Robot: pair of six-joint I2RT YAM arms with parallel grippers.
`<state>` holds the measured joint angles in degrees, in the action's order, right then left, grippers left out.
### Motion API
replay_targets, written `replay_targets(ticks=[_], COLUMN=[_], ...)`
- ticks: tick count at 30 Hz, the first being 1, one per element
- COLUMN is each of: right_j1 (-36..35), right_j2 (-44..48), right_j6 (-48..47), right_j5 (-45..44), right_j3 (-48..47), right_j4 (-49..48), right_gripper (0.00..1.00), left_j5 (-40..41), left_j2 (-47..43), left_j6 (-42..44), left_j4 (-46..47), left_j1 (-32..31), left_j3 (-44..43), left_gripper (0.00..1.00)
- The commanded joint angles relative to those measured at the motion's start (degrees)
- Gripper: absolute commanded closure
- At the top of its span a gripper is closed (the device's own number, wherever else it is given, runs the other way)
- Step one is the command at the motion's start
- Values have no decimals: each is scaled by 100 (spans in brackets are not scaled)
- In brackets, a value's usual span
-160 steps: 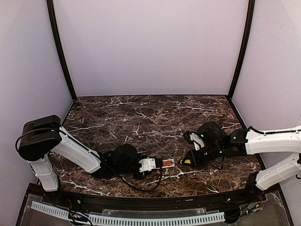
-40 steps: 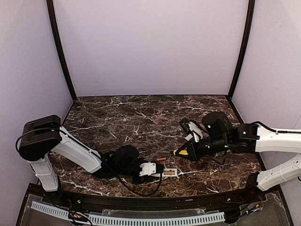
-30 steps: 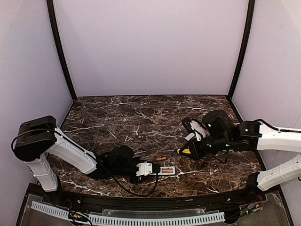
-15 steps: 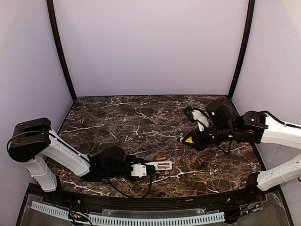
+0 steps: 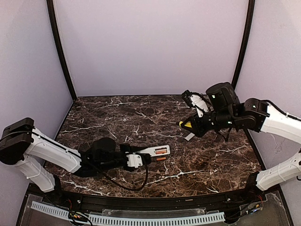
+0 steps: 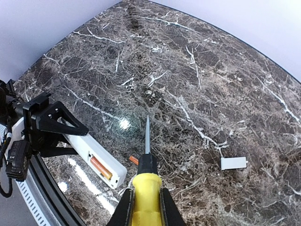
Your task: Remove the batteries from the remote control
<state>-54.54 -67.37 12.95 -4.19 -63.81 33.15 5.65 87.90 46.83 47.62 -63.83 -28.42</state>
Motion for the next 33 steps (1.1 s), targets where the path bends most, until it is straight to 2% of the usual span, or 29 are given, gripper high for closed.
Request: replay_targets(ticks=[1,9,14,17,21,27,33], right_j1=[148,307,401,468,527,524,524], right_j2=[-129,-414,-557,-606,-660,-672,-821], right_j6=[-477,-875,-1054,-1176,-1268,-1556,-2099], right_j5=[-103,199,553,720,940,1531,2179], right_j3=[-372,-618,-624,-649,-704,-801,-1290], right_j4=[-138,-614,-898,-985,-1008,-904,-250], right_gripper=[100,100,100,100,100,100,100], left_j5=[24,212,9,-98,-366,-865,-720], left_j2=[-532,-1329,-1914,-2118,-2302,-2336,-2052], left_j6=[238,568,719,906,1096,1064,1101], left_j4=[-893,-2379,-3611,-3987,-3941,-3210,-2719], left_j1=[100,150,350,515,770,957,1043], left_j3=[-227,-634,-959,-986,-772,-401,-279], left_gripper=[100,100,100,100,100,100,100])
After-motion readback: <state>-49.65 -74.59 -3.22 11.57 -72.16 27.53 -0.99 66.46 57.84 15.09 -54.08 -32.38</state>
